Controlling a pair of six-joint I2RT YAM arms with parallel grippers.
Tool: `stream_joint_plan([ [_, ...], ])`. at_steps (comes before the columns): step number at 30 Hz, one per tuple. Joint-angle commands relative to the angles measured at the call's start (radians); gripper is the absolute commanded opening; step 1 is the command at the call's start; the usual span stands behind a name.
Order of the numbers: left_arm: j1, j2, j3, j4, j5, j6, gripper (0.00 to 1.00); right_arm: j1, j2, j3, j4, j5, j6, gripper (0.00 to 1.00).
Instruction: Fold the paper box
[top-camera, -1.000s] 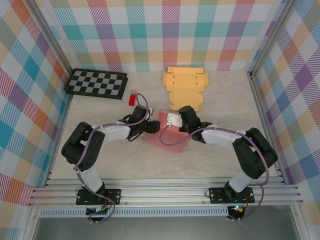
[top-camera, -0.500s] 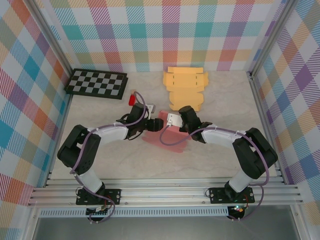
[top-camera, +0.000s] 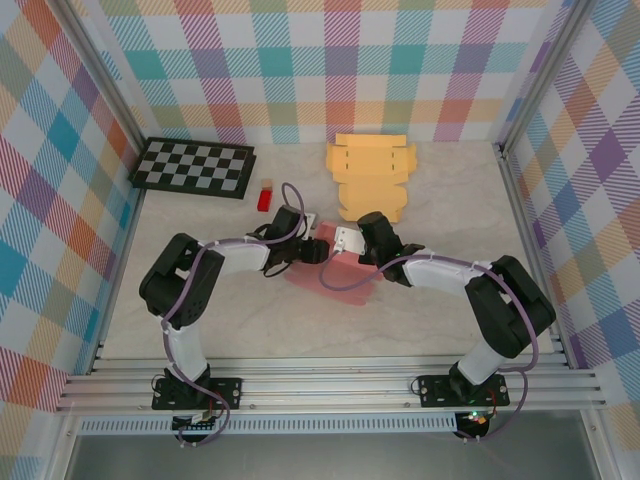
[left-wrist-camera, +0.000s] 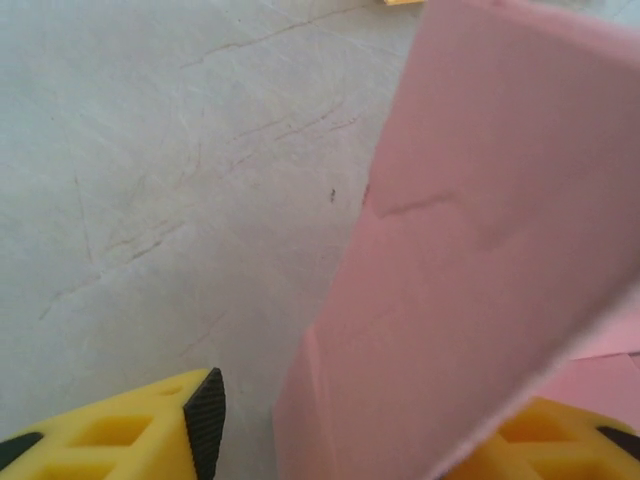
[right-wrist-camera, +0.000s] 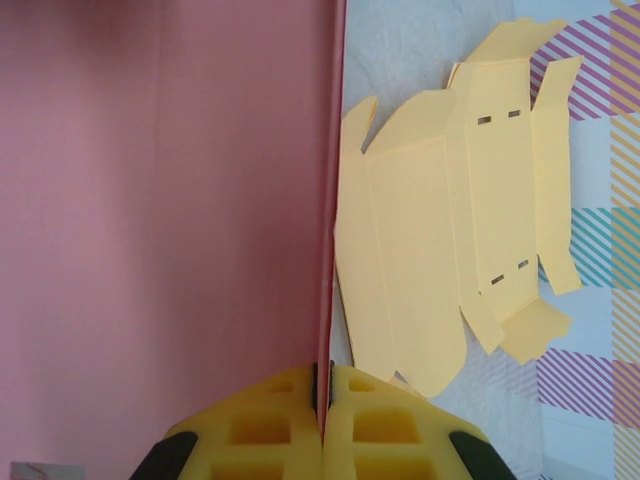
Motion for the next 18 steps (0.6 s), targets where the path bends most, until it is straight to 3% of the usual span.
stream_joint_plan([
  [1,-0.004,0.017,0.033,-0.043,-0.043,0.035,0.50,-0.004,-0.004,0.000,-0.035,-0.007,0.011,0.00],
  [6,-0.017,0.041,0.075,-0.086,-0.062,0.074,0.47,-0.005,-0.001,0.006,-0.040,-0.011,0.011,0.00],
  [9,-0.026,0.045,0.079,-0.082,-0.078,0.083,0.38,-0.003,-0.006,0.006,-0.041,-0.016,0.011,0.00],
  [11,-0.032,0.048,0.082,-0.073,-0.081,0.091,0.24,-0.003,-0.012,0.002,-0.037,-0.022,0.011,0.00],
  [13,-0.039,0.053,0.089,-0.077,-0.099,0.096,0.00,-0.003,-0.016,-0.003,-0.035,-0.021,0.011,0.00],
  [18,-0.049,0.040,0.086,-0.111,-0.288,0.070,0.00,-0.003,-0.029,-0.021,-0.014,-0.008,0.008,0.00],
])
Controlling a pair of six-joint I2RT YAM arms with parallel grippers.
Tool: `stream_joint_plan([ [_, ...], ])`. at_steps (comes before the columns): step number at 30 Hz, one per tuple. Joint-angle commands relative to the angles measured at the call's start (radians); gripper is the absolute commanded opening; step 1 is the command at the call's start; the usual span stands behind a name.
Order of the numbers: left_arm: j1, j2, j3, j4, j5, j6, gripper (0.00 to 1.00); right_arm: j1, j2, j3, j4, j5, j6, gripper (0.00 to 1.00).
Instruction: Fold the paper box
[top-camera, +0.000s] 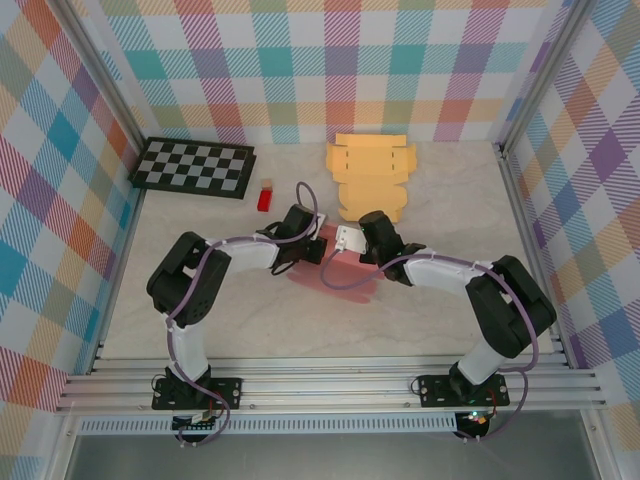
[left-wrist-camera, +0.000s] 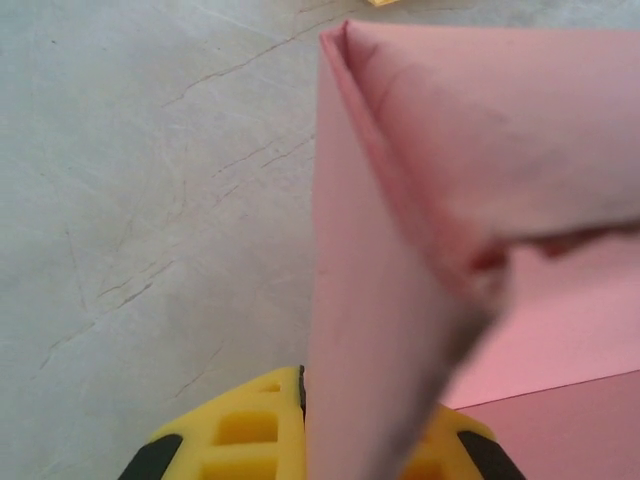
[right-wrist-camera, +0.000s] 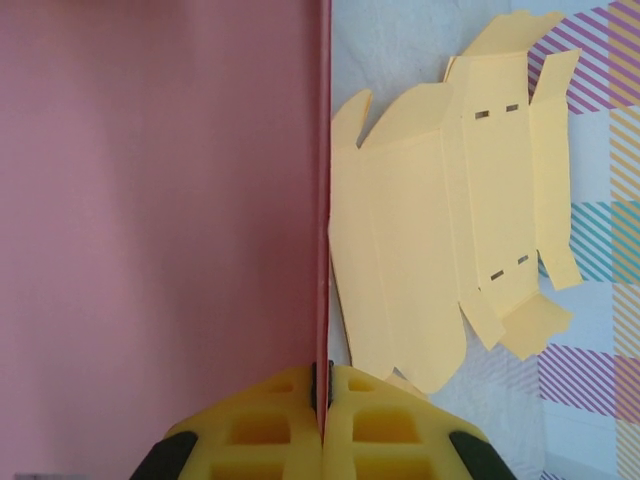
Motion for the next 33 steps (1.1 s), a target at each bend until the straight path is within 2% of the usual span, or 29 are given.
stream_joint_plan([
  [1,0.004,0.001,0.009,-0.052,-0.201,-0.037,0.00,0.001,-0.027,-0.021,-0.015,0.004,0.005,0.00],
  [3,0.005,-0.008,0.009,-0.077,-0.271,-0.043,0.00,0.001,-0.031,-0.026,-0.007,0.013,0.002,0.00],
  [6,0.005,-0.009,0.010,-0.106,-0.312,-0.040,0.00,0.000,-0.033,-0.031,-0.005,0.015,0.001,0.00],
  [10,0.009,-0.008,0.015,-0.115,-0.267,-0.031,0.01,0.000,-0.024,-0.023,-0.009,0.015,0.009,0.00],
  [11,0.015,-0.017,0.009,-0.106,-0.240,-0.032,0.08,0.000,-0.021,-0.020,-0.014,0.015,0.012,0.00],
  [14,0.044,-0.063,-0.016,-0.071,-0.127,-0.047,0.38,0.000,-0.016,-0.011,-0.024,0.015,0.019,0.00],
  [21,0.081,-0.211,-0.062,-0.015,0.071,-0.080,0.66,0.000,-0.002,0.005,-0.034,0.013,0.029,0.00],
  [26,0.084,-0.251,-0.068,0.024,0.108,-0.079,0.70,-0.001,-0.001,0.015,-0.043,0.010,0.046,0.00],
  [33,0.057,-0.187,-0.039,0.006,0.177,0.008,0.66,0.000,-0.008,0.020,-0.051,0.008,0.046,0.00],
])
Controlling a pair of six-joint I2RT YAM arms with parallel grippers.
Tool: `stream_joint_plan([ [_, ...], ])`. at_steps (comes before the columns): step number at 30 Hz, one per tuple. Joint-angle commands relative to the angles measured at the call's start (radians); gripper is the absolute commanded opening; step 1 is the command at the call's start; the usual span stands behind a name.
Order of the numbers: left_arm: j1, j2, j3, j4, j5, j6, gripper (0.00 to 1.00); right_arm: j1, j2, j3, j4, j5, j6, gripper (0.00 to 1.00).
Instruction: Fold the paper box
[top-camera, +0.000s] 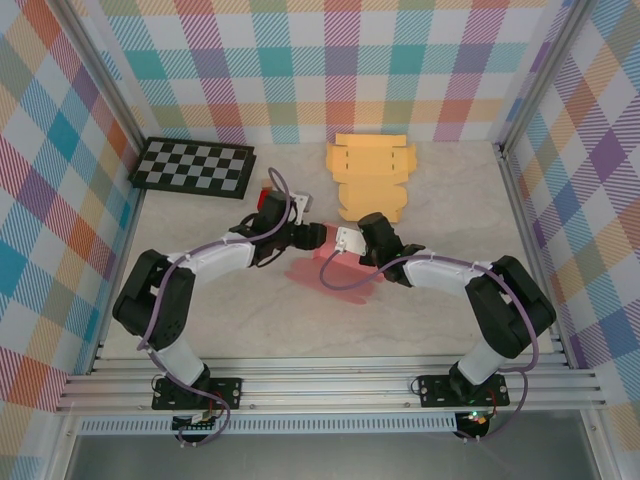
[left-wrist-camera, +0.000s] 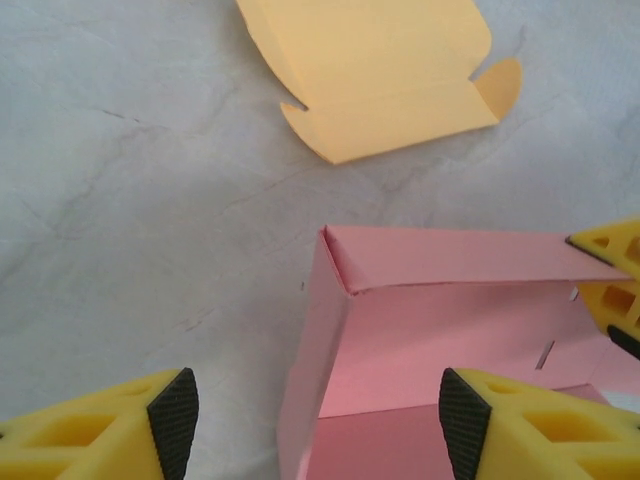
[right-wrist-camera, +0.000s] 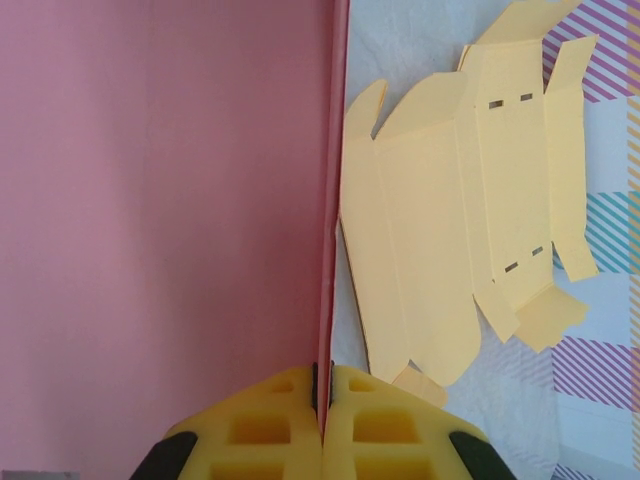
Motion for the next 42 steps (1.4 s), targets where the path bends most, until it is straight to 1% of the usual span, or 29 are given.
stream_joint_plan([
  [1,-0.024,0.034,0.021,-0.006,0.057,0.068,0.64,-0.005,-0.010,0.023,-0.031,0.001,0.017,0.00],
  [6,-0.058,0.099,0.038,-0.022,0.005,0.112,0.60,-0.002,-0.021,0.024,-0.033,0.000,0.014,0.00],
  [9,-0.059,0.142,0.064,-0.027,-0.054,0.120,0.57,0.002,-0.031,0.019,-0.033,-0.009,0.010,0.00],
  [11,-0.058,0.158,0.078,-0.018,-0.128,0.113,0.56,0.006,-0.038,0.013,-0.036,-0.019,0.011,0.00],
  [13,-0.058,0.162,0.077,0.012,-0.155,0.105,0.56,0.010,-0.039,0.008,-0.038,-0.019,0.013,0.00],
  [17,-0.058,0.159,0.079,0.060,-0.163,0.082,0.54,0.015,-0.039,-0.001,-0.040,-0.023,0.013,0.00],
  [21,-0.059,0.157,0.077,0.104,-0.132,0.062,0.53,0.016,-0.038,-0.005,-0.039,-0.026,0.010,0.00],
  [24,-0.061,0.177,0.090,0.106,-0.146,0.056,0.47,0.018,-0.041,-0.005,-0.036,-0.028,0.012,0.00],
  [25,-0.063,0.184,0.093,0.105,-0.156,0.055,0.42,0.020,-0.042,-0.006,-0.032,-0.027,0.012,0.00],
  [28,-0.070,0.201,0.099,0.095,-0.226,0.055,0.21,0.027,-0.049,-0.011,-0.025,-0.026,0.011,0.00],
  [30,-0.077,0.208,0.103,0.081,-0.286,0.060,0.02,0.029,-0.050,-0.014,-0.024,-0.023,0.010,0.00],
  [31,-0.082,0.212,0.110,0.062,-0.326,0.061,0.00,0.030,-0.050,-0.015,-0.023,-0.021,0.009,0.00],
  [35,-0.093,0.222,0.127,0.004,-0.459,0.075,0.00,0.031,-0.055,-0.018,-0.011,-0.001,0.008,0.00],
  [37,-0.093,0.224,0.128,-0.011,-0.494,0.078,0.00,0.030,-0.056,-0.019,-0.009,0.004,0.009,0.00],
  [39,-0.092,0.223,0.120,-0.003,-0.484,0.085,0.00,0.030,-0.058,-0.018,-0.008,0.005,0.015,0.00],
  [42,-0.093,0.207,0.097,0.029,-0.414,0.085,0.00,0.029,-0.051,-0.007,-0.020,0.004,0.039,0.00],
])
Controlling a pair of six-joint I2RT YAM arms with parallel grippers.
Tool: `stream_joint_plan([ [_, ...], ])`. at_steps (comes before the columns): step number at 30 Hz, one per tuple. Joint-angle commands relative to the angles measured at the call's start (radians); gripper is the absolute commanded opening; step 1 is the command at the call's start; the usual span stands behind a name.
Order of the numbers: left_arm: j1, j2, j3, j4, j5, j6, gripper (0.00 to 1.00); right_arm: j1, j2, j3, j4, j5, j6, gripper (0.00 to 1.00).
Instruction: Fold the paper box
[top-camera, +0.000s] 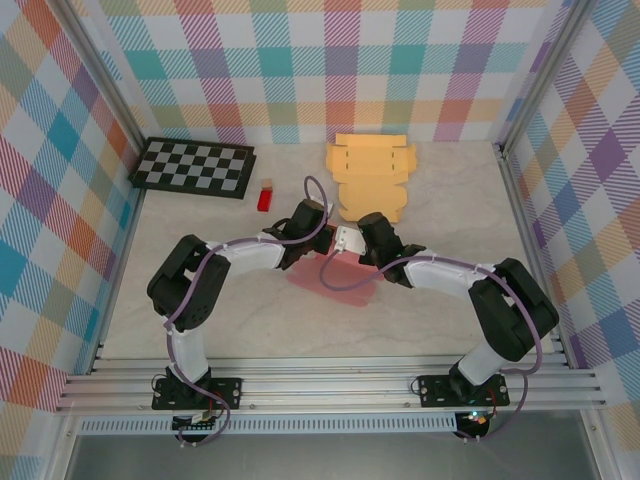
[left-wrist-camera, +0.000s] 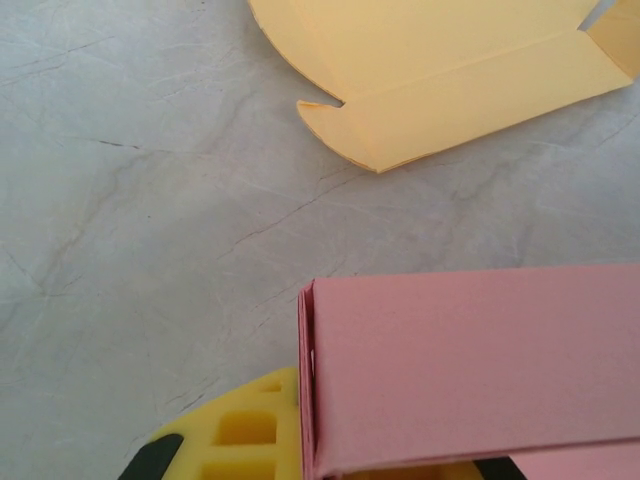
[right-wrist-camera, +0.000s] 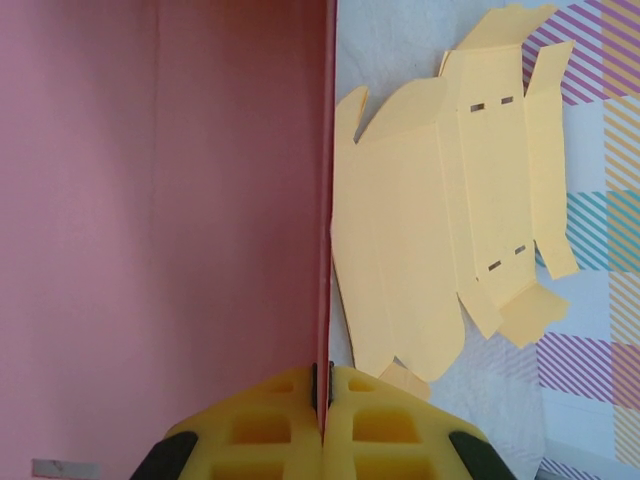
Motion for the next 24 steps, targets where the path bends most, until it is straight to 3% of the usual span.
stream_joint_plan([
  [1,0.029,0.005,-0.022,-0.011,-0.089,0.003,0.00,0.011,-0.029,-0.004,-0.016,-0.015,0.046,0.00],
  [7,0.028,-0.024,-0.067,0.032,-0.115,0.021,0.00,-0.002,-0.081,0.046,-0.081,-0.048,0.180,0.37],
  [11,0.029,-0.059,-0.111,0.083,-0.153,0.035,0.00,-0.013,-0.160,0.086,-0.171,-0.077,0.274,0.51],
  [15,0.029,-0.109,-0.170,0.156,-0.221,0.035,0.00,-0.029,-0.276,0.135,-0.328,-0.107,0.434,0.58],
  [19,0.027,-0.175,-0.268,0.268,-0.295,0.028,0.00,-0.102,-0.369,0.181,-0.484,-0.175,0.807,0.65],
  [24,0.018,-0.218,-0.379,0.405,-0.388,-0.004,0.00,-0.200,-0.325,0.288,-0.644,-0.362,1.213,0.58],
])
